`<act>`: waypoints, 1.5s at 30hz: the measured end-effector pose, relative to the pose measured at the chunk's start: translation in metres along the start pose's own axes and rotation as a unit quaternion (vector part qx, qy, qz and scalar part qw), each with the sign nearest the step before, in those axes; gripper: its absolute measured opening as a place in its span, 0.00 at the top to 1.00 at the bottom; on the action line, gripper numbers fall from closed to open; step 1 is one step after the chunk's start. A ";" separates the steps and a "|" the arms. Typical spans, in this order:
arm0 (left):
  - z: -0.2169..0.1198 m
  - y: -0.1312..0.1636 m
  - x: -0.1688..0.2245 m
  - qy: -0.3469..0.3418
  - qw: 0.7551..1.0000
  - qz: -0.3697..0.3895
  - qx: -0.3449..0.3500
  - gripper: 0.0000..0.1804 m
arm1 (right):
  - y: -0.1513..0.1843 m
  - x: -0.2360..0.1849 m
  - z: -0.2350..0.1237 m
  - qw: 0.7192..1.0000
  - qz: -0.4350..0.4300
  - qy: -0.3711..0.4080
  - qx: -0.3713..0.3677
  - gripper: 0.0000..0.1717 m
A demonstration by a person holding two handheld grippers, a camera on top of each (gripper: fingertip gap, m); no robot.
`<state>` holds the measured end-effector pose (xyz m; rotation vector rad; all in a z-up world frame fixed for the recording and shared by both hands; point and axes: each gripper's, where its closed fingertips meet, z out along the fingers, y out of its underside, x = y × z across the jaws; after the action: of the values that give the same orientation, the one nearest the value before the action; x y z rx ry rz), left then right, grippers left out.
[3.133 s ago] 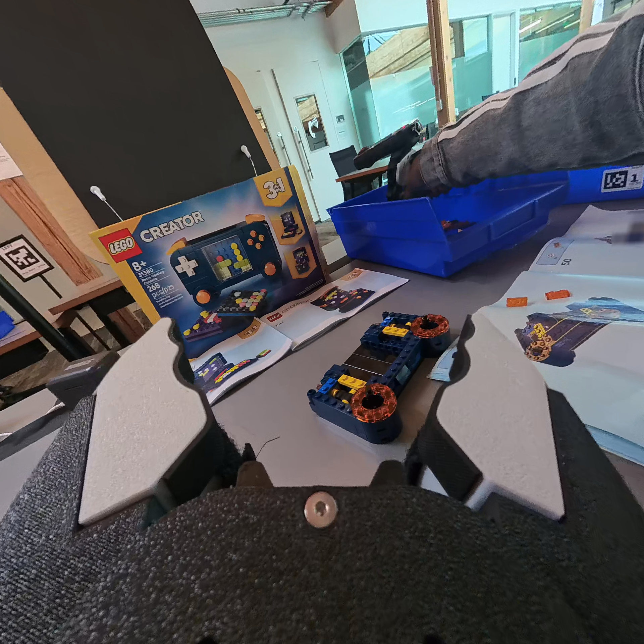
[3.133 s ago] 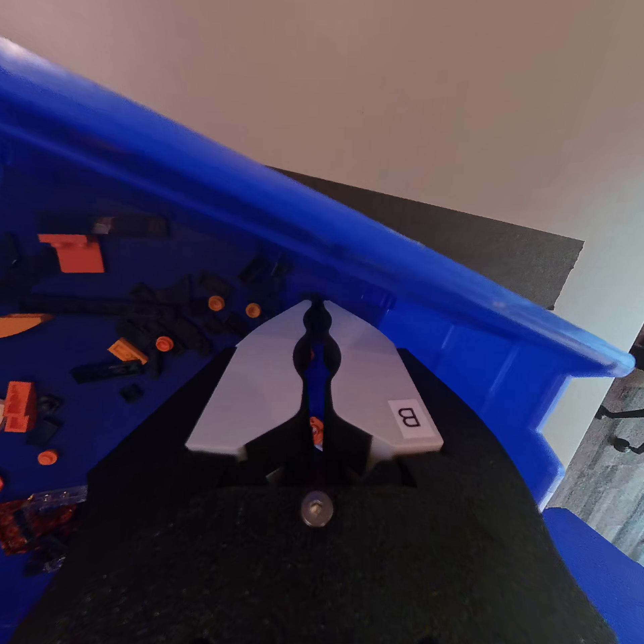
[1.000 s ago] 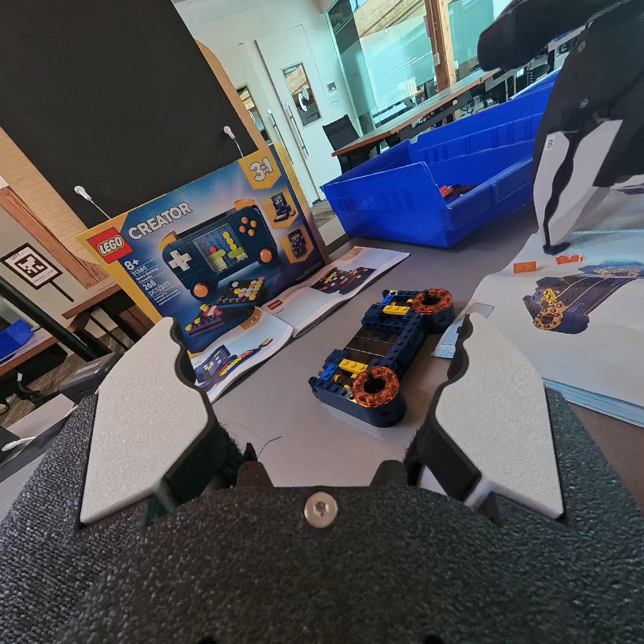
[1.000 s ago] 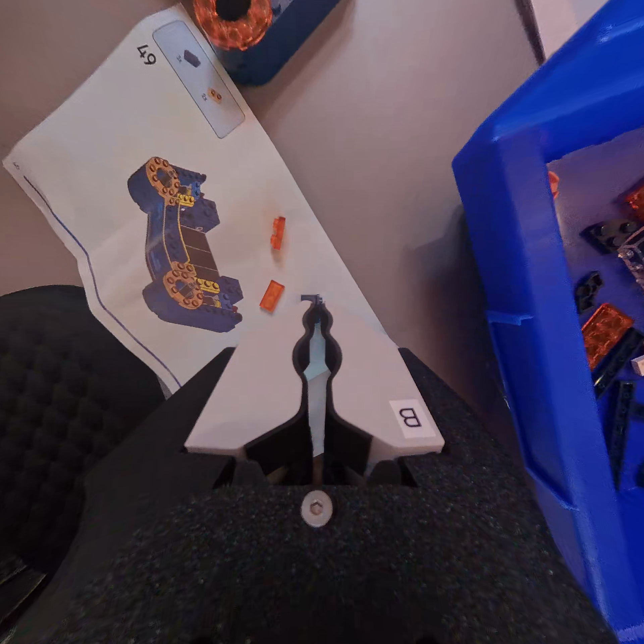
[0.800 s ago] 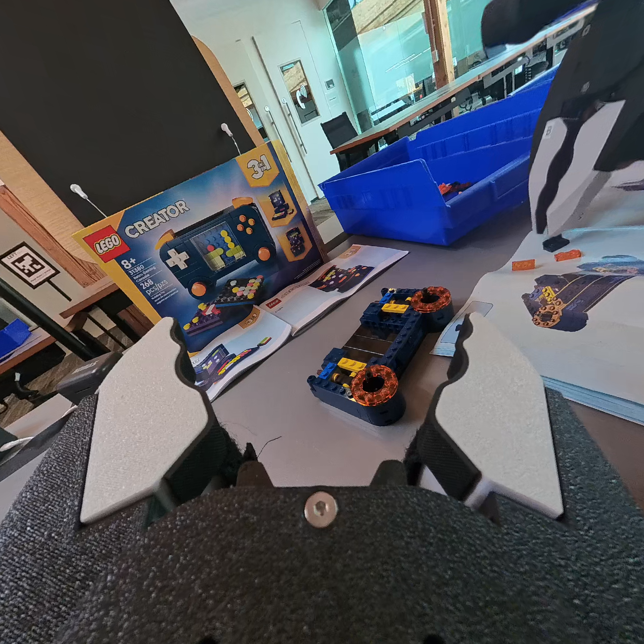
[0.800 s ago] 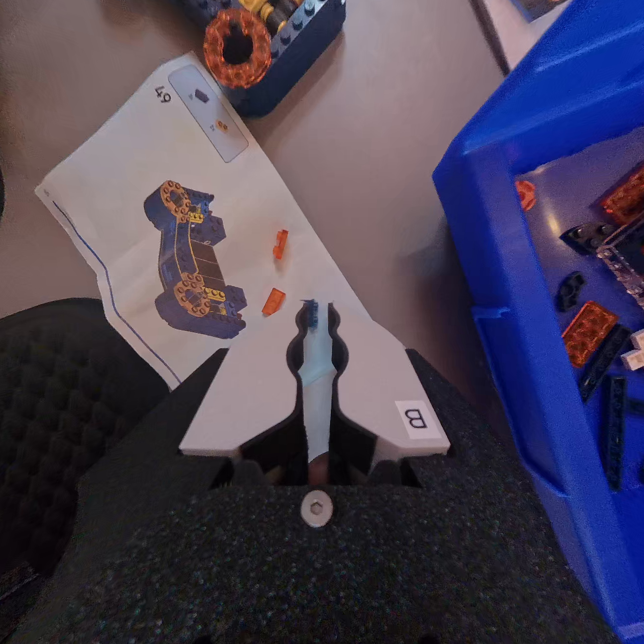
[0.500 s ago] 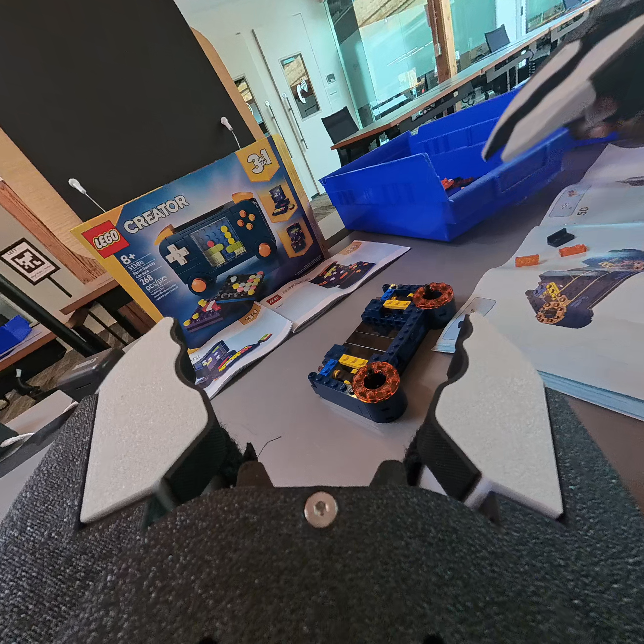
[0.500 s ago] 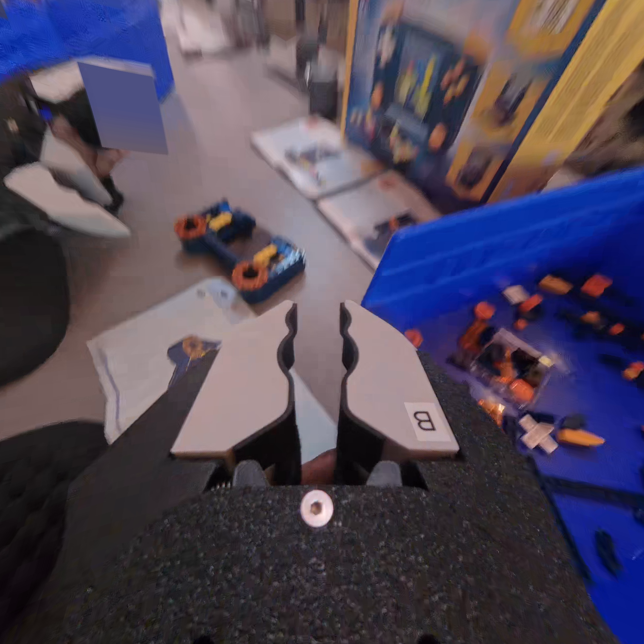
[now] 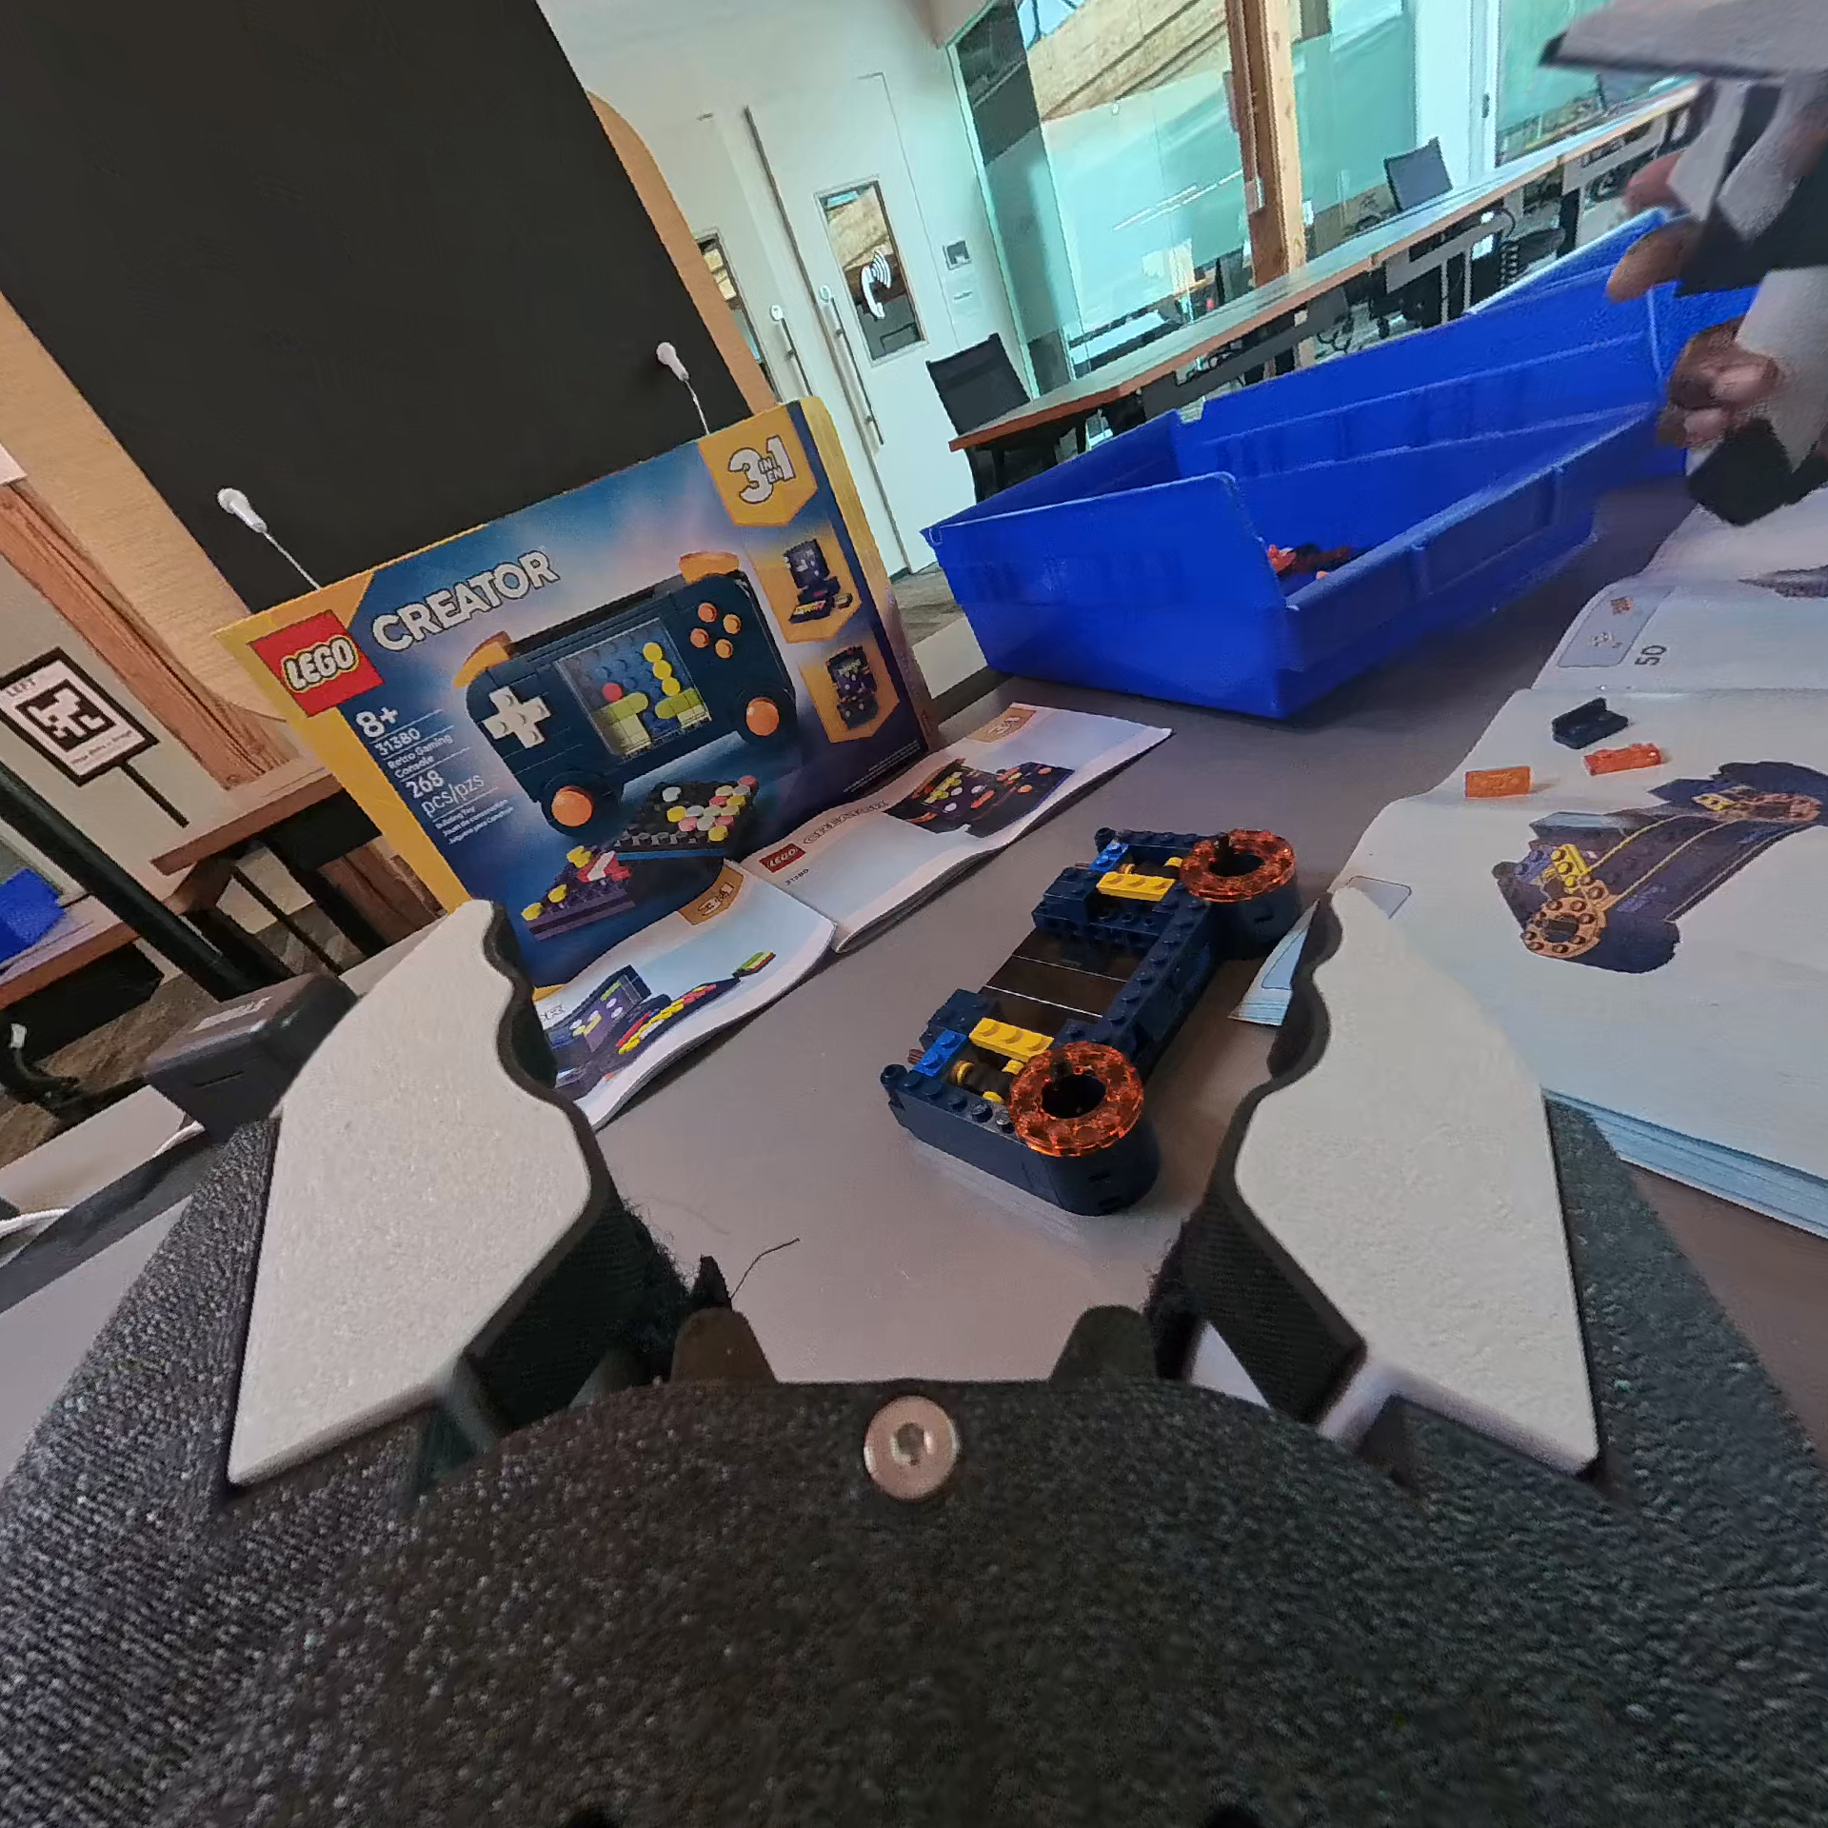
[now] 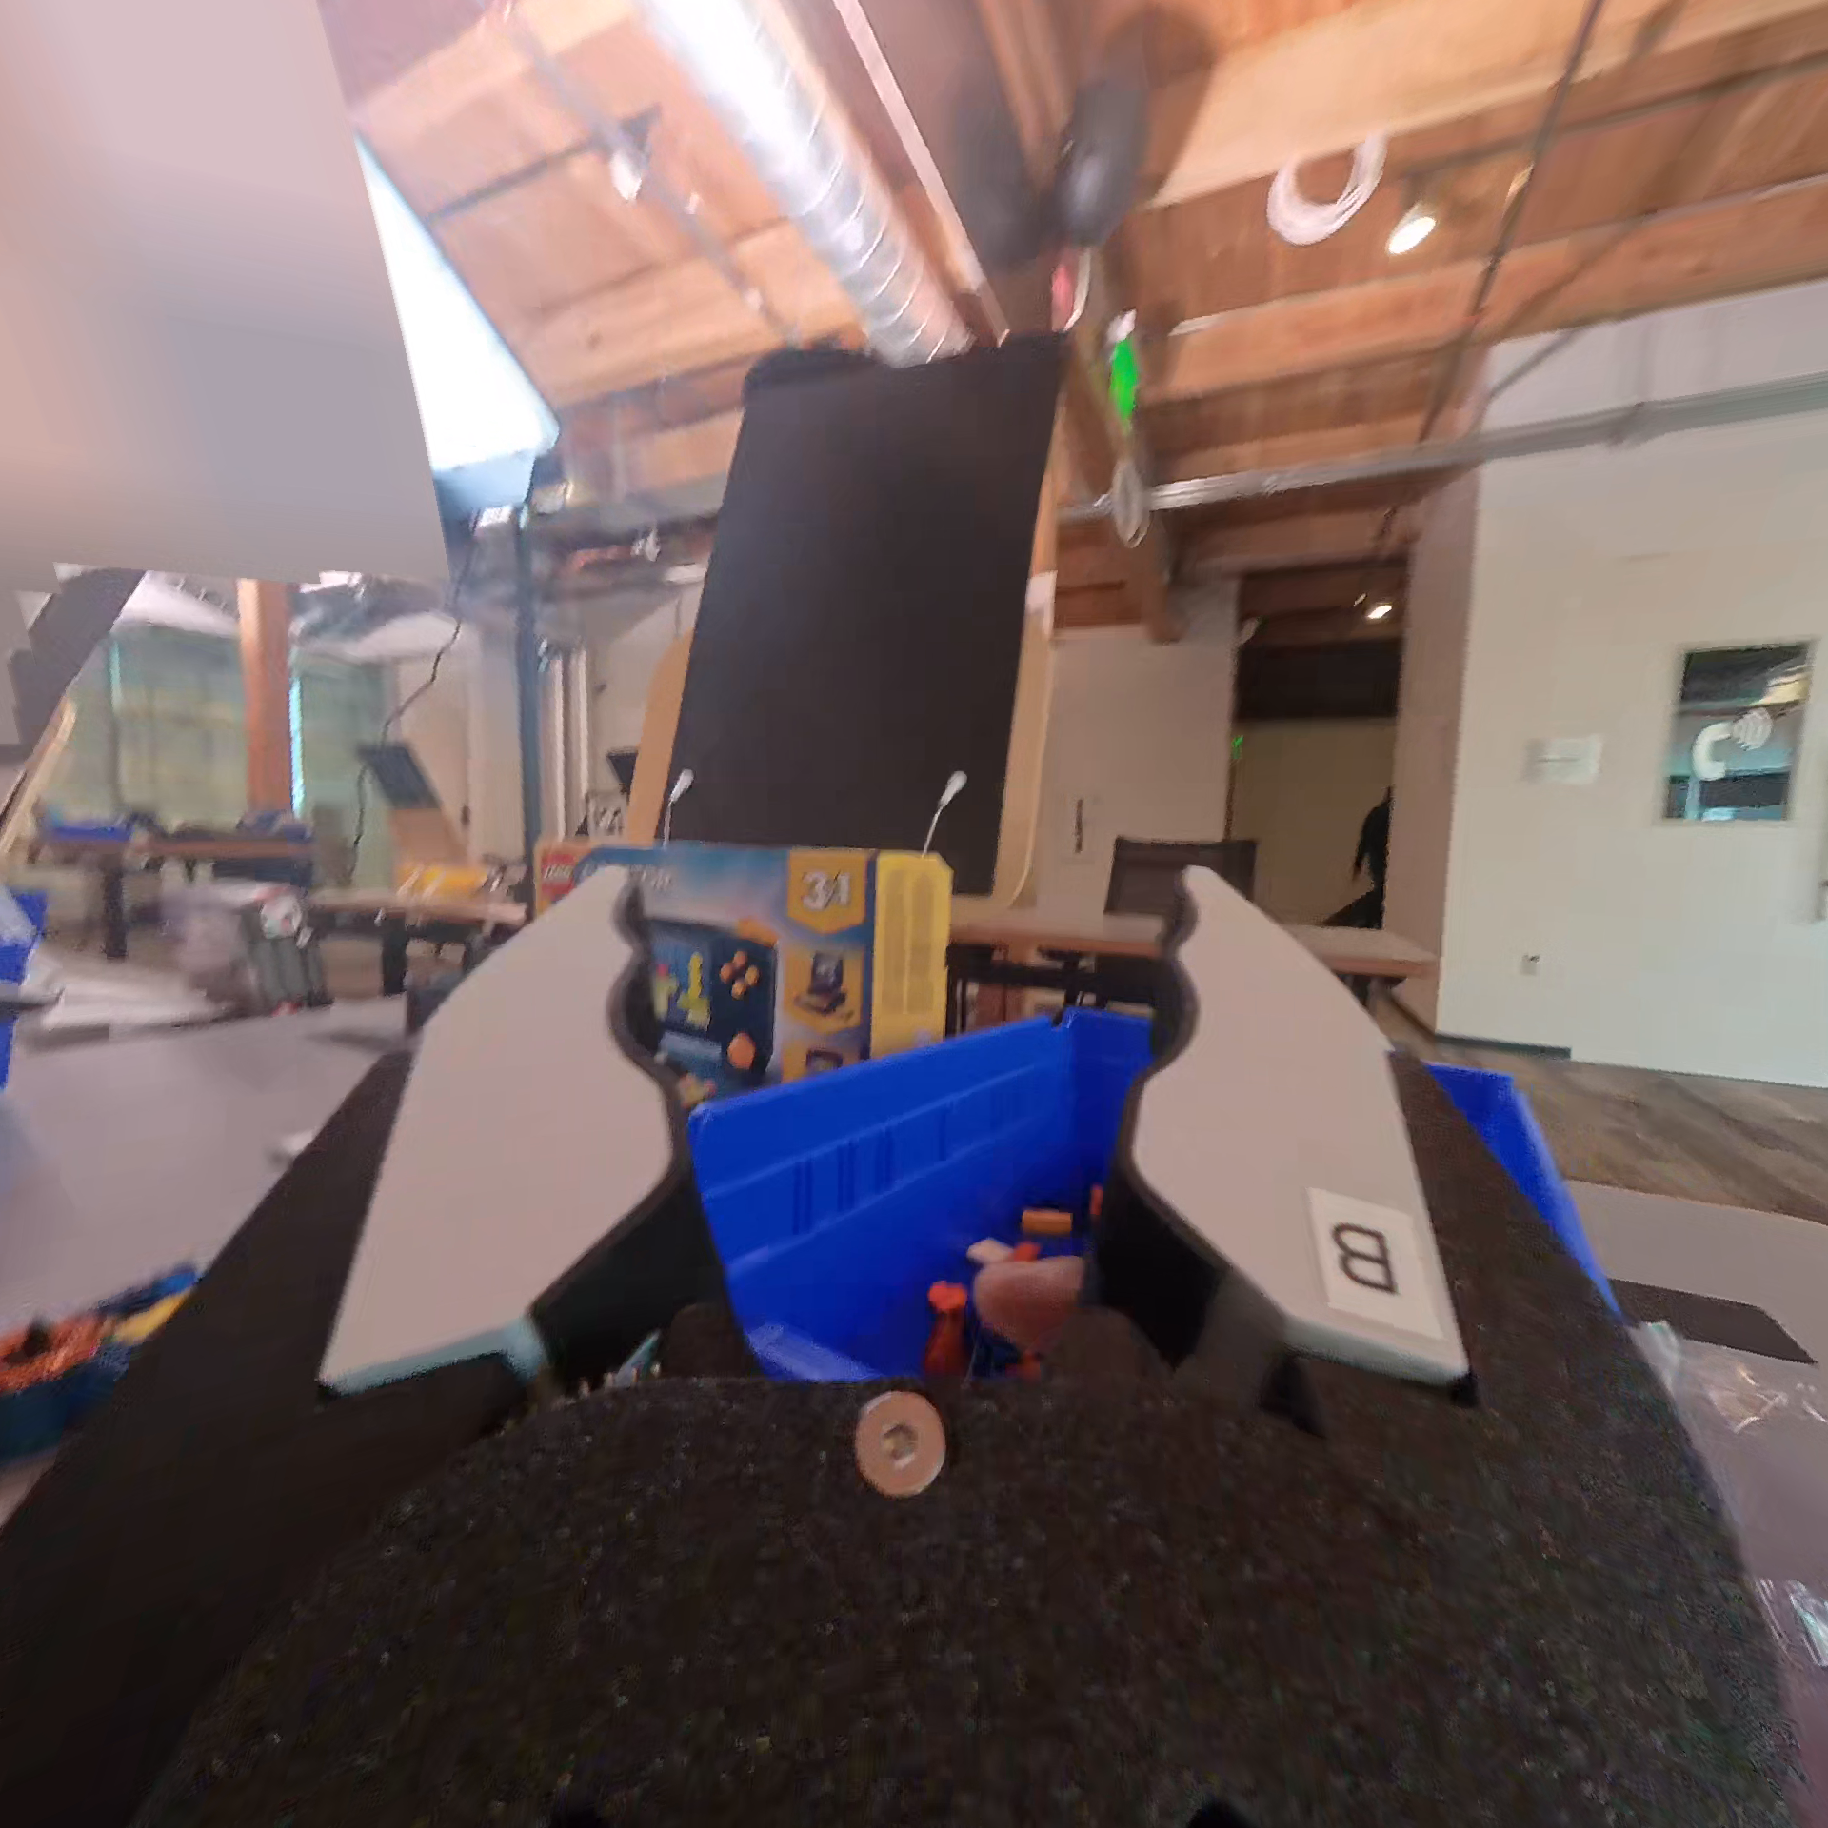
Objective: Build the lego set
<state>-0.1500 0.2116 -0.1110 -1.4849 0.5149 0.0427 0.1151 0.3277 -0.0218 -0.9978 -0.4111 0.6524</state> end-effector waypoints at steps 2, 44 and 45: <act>0.000 0.000 -0.001 0.000 1.000 -0.005 0.000 0.21 | -0.016 0.011 -0.006 0.998 0.023 0.032 0.057 0.28; -0.020 -0.002 -0.030 -0.055 0.998 0.007 0.015 1.00 | -0.017 -0.026 -0.009 0.994 -0.066 -0.057 0.069 0.65; -0.020 -0.002 -0.030 -0.055 0.998 0.008 0.015 1.00 | -0.009 -0.028 -0.011 0.993 -0.091 -0.062 0.037 0.99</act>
<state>-0.1821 0.2012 -0.0989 -1.4405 0.4366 0.1295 0.1039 0.2985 -0.0197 -0.8402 -0.5757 0.5627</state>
